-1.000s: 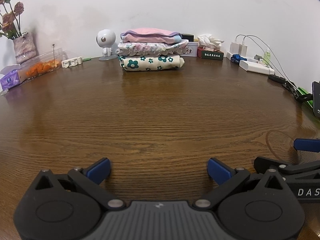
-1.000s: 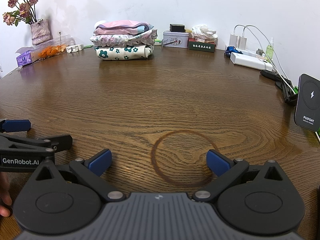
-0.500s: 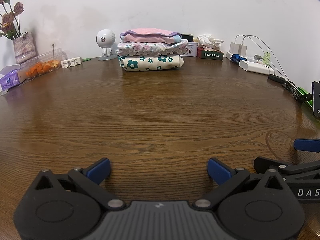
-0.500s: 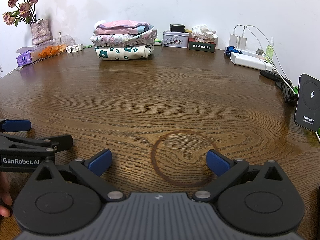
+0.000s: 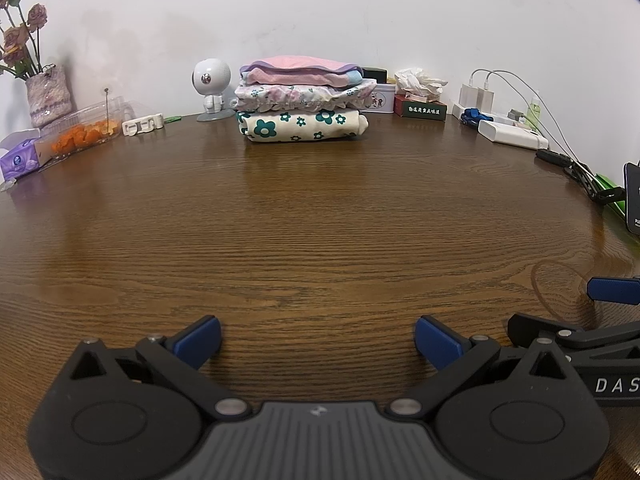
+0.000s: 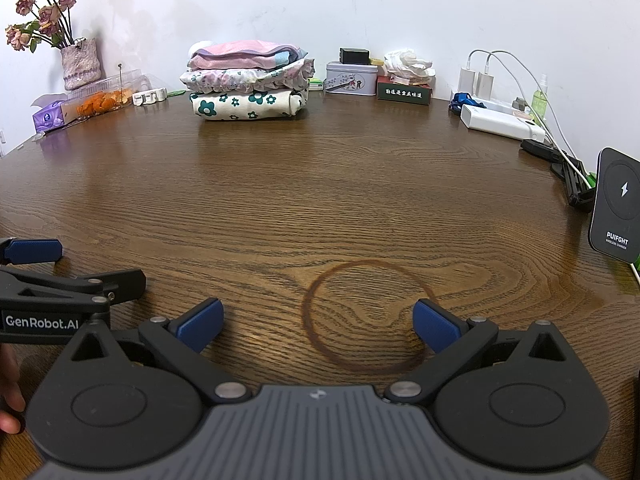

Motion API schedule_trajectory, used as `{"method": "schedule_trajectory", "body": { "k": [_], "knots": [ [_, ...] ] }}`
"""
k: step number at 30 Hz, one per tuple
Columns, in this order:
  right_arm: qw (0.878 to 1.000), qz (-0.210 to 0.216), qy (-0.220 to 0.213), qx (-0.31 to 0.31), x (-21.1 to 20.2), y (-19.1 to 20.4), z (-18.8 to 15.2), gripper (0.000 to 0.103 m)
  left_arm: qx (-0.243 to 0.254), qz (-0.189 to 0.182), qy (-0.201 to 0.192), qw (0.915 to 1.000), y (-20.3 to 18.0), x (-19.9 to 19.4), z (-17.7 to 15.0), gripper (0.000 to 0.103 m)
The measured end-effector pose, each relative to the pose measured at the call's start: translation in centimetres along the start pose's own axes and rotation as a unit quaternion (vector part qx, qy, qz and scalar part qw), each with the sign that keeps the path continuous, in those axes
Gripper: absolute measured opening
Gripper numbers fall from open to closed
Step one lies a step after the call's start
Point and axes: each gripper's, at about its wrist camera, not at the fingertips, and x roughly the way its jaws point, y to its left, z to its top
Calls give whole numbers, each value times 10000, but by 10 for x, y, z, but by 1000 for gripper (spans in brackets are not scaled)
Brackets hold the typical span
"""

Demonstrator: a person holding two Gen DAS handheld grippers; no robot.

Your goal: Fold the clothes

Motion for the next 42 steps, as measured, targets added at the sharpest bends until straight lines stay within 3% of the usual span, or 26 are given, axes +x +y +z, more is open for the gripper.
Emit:
{"method": "schedule_trajectory", "body": {
  "k": [10, 19, 42],
  "knots": [
    [10000, -12, 2, 13, 0, 0, 0, 102, 20, -25, 1, 10000, 0, 1, 1, 103],
    [9994, -281, 3, 223, 5, 0, 5, 103, -15, 12, 2, 10000, 4, 2, 2, 103],
    [9992, -286, 13, 273, 9, -1, 6, 102, -41, 25, 3, 10000, 4, 4, 3, 103]
  ]
}}
